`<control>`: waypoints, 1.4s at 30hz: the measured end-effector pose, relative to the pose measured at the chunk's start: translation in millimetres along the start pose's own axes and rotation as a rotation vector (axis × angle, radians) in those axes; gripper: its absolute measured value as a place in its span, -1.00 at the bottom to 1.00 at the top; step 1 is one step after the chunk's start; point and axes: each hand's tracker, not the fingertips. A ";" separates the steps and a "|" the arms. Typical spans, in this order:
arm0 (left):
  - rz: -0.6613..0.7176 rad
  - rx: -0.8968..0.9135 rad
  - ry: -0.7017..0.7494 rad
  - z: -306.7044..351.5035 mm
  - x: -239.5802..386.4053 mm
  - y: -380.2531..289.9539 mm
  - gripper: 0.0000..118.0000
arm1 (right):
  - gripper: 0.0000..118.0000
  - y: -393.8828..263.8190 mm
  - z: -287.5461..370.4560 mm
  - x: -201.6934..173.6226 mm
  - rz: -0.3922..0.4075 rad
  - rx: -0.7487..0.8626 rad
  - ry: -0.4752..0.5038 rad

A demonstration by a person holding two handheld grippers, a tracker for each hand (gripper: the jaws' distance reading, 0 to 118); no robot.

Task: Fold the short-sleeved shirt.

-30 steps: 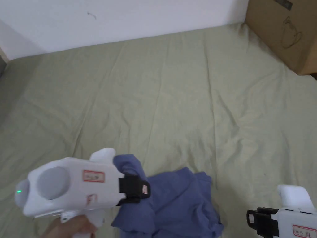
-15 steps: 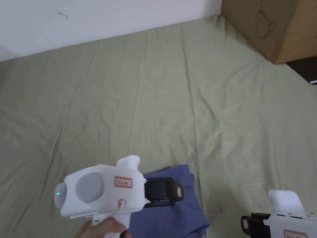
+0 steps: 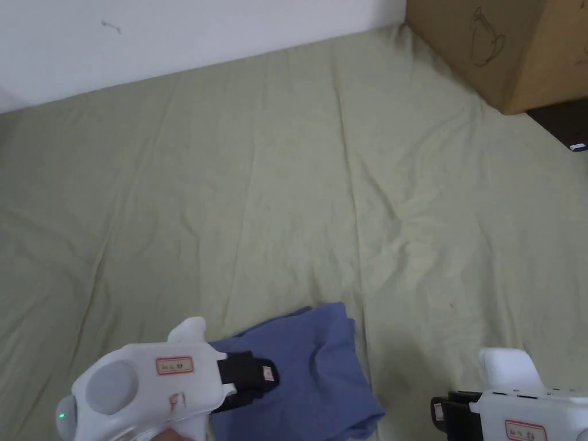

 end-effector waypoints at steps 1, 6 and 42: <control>-0.022 -0.008 -0.025 -5.5 8.7 0.9 -0.87 | -1.00 -0.4 0.0 2.0 -0.006 -0.001 -0.003; -0.095 -0.105 0.029 -54.9 35.5 -2.7 -0.87 | -1.00 -3.1 2.6 8.6 -0.026 -0.004 -0.020; 0.290 0.017 -0.288 32.0 -130.2 -20.7 0.78 | -1.00 43.8 -98.6 -113.5 0.361 -0.068 0.040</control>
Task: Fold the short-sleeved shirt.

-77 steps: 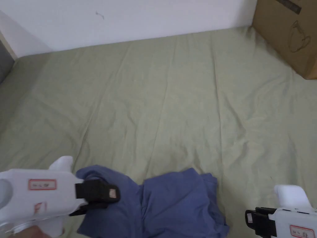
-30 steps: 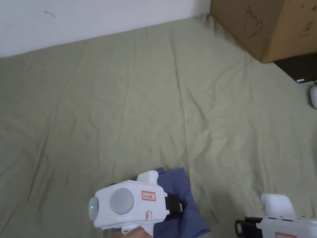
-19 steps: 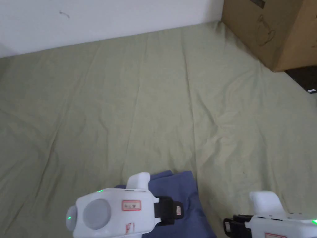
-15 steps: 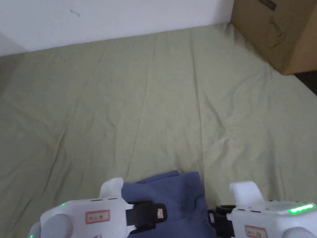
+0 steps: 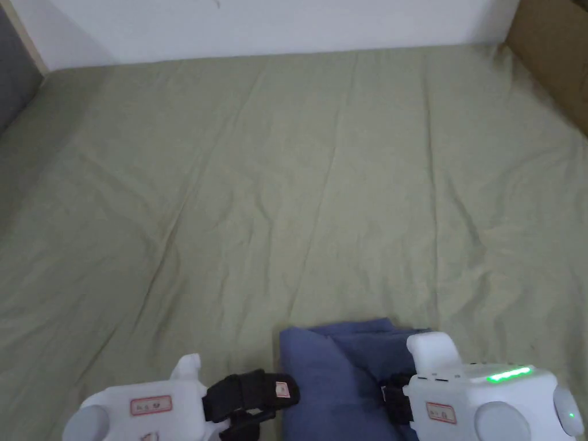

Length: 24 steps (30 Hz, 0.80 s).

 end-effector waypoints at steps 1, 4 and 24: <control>0.001 -0.008 0.000 -9.5 -0.4 1.4 0.78 | -1.00 0.1 -1.3 2.2 -0.027 -0.003 0.011; -0.016 -0.019 -0.126 -28.3 7.9 6.1 0.78 | -1.00 2.1 -2.4 6.4 -0.088 -0.010 0.030; -0.445 0.008 0.574 143.7 13.6 130.4 -0.58 | -1.00 40.9 103.7 -2.5 -0.181 0.280 -0.118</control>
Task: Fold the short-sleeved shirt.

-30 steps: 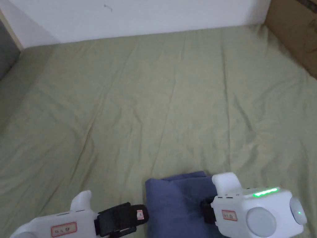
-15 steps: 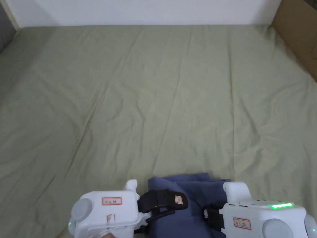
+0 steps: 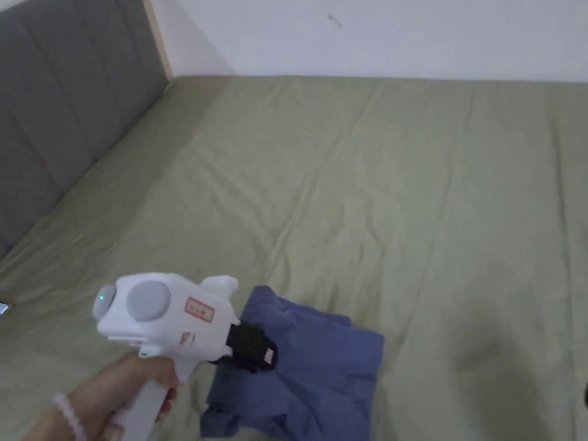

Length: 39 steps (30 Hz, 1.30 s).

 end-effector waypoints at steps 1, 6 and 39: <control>-0.012 -0.021 0.106 12.9 -19.2 7.8 -0.58 | -1.00 1.8 2.1 -0.8 0.037 -0.002 -0.044; -0.093 -0.149 0.613 36.7 -91.2 31.2 -0.58 | -1.00 -0.6 2.5 -1.4 -0.030 -0.013 -0.028; -0.126 0.855 0.316 130.7 211.5 -89.1 -1.00 | -1.00 9.1 67.4 -28.6 0.105 0.240 0.025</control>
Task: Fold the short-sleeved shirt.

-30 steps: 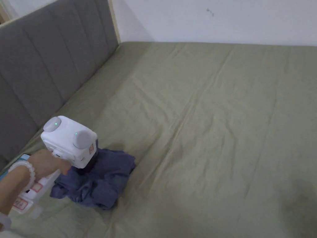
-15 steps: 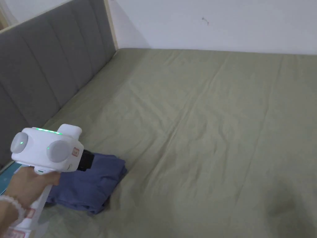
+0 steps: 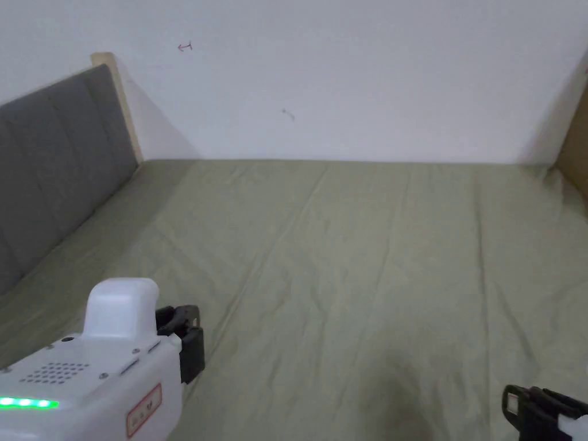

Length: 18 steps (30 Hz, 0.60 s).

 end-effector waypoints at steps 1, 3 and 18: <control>-0.032 0.011 0.020 2.3 9.6 5.6 -1.00 | -1.00 4.6 11.3 -6.3 0.016 0.074 0.014; -0.044 0.070 0.017 11.4 23.1 14.3 -1.00 | -1.00 18.2 28.0 -16.4 0.053 0.137 0.023; -0.145 0.306 0.062 63.6 103.2 47.0 1.00 | 0.14 45.2 85.4 -33.8 0.176 0.422 -0.034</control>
